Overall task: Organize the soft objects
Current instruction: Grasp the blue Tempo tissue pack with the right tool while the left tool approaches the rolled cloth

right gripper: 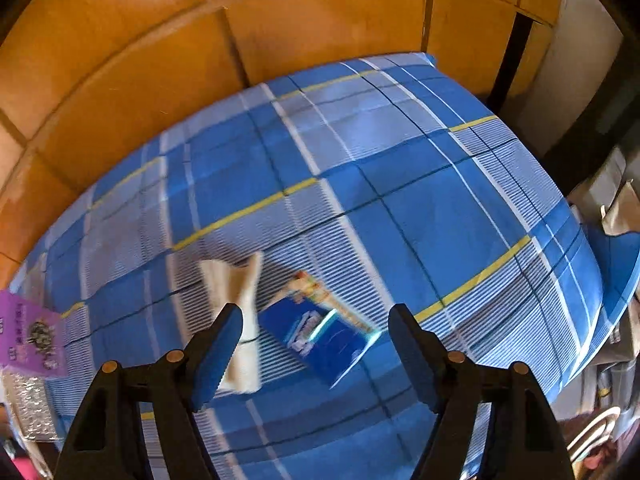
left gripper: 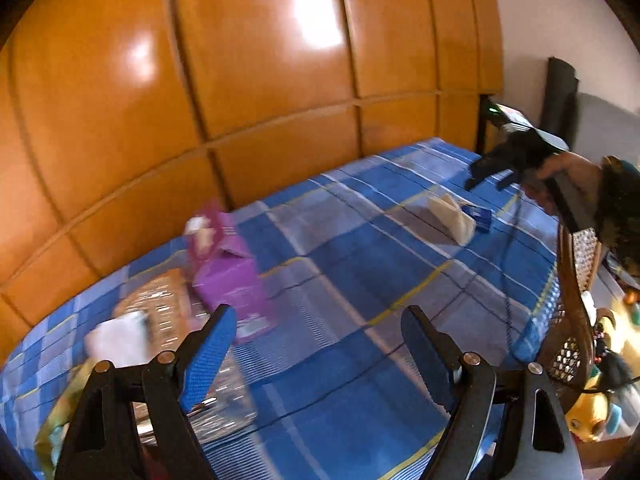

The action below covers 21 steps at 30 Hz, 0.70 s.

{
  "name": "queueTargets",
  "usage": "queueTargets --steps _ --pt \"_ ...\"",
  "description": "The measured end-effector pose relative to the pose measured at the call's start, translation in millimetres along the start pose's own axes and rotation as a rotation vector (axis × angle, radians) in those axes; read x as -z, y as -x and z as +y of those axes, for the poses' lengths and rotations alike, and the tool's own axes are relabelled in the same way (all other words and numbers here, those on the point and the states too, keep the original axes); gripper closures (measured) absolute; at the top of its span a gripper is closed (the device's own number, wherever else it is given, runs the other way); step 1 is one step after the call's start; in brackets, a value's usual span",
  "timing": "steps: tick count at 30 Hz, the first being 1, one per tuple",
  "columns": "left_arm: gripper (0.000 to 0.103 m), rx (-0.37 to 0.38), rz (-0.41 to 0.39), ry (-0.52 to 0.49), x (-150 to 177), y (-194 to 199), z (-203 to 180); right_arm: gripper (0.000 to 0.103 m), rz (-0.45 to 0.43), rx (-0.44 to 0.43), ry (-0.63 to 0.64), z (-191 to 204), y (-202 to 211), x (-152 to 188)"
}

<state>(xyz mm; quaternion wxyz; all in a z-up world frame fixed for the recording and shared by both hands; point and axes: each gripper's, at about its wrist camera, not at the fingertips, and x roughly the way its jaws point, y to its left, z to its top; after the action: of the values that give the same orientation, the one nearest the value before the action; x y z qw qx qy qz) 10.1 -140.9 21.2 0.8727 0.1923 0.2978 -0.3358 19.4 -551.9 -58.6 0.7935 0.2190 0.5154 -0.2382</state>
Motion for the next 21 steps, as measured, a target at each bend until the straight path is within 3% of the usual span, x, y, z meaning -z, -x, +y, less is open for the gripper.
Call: queueTargets --steps 4,13,14,15,16,19,21 --pt "0.018 0.033 0.031 -0.028 -10.7 -26.2 -18.9 0.027 0.126 0.048 0.138 7.9 -23.3 -0.9" --pt "0.018 0.138 0.106 -0.011 -43.6 -87.6 -42.6 0.027 0.216 0.136 0.456 32.0 -46.7 11.6" --pt "0.018 0.152 0.114 -0.004 -47.7 -95.3 -46.8 0.028 0.221 0.144 0.47 32.6 -50.1 12.8" --pt "0.018 0.167 0.12 0.005 -52.2 -103.2 -50.9 0.042 0.24 0.146 0.485 32.1 -55.8 15.2" --pt "0.018 0.175 0.125 0.009 -55.1 -108.2 -53.9 0.042 0.253 0.138 0.484 31.6 -57.6 15.6" --pt "0.018 0.206 0.136 0.02 -65.0 -126.6 -65.3 0.045 0.184 0.098 0.423 18.7 -44.7 8.6" --pt "0.019 0.225 0.142 0.03 -73.4 -141.1 -74.3 0.045 0.169 0.091 0.311 -1.6 -41.0 2.5"
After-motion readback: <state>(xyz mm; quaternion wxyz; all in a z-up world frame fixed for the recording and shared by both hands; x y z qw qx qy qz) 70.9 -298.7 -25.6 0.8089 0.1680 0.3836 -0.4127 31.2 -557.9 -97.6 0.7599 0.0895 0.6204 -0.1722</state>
